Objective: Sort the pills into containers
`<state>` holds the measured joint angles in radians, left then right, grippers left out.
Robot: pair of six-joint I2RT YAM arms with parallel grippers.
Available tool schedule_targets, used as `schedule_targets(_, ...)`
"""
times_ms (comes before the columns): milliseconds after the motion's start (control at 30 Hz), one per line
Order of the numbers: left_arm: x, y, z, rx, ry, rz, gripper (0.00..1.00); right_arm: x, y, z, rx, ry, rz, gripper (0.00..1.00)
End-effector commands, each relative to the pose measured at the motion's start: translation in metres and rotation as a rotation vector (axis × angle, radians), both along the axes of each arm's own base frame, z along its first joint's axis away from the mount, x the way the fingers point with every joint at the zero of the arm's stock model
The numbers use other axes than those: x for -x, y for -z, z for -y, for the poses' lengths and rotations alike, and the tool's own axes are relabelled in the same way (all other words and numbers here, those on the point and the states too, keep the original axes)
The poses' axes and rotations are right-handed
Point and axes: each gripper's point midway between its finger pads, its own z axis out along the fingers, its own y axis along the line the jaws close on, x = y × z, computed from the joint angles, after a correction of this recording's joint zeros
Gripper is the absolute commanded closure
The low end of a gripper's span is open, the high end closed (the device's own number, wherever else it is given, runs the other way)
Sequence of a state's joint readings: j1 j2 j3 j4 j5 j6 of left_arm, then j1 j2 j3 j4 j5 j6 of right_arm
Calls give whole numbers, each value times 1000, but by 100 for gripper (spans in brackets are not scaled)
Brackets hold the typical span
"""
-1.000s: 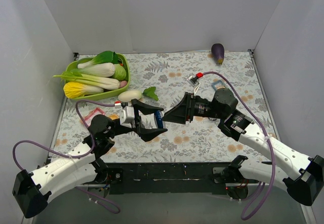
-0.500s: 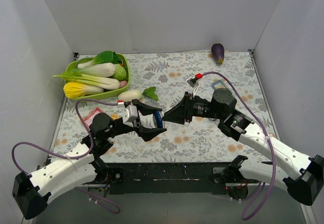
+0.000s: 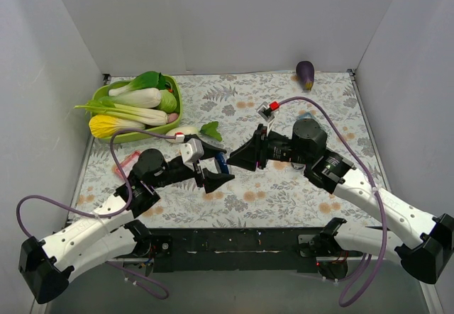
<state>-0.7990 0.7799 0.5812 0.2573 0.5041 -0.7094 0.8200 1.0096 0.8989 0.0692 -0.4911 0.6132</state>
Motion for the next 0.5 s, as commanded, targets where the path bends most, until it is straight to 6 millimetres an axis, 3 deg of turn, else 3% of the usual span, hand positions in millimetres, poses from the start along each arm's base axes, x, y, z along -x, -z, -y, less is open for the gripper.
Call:
schedule_targets(0,1,-54,1,90,1,97,73,-9,29,-3,134,27,55,56)
schedule_targets(267,-6,-51,-1,62,-39,83,73,-20,41,-3,232,61,113,58)
schedule_targets(467,-11,-46,-2,40,-64,70,73,-24,41,-1,274,67,172,46)
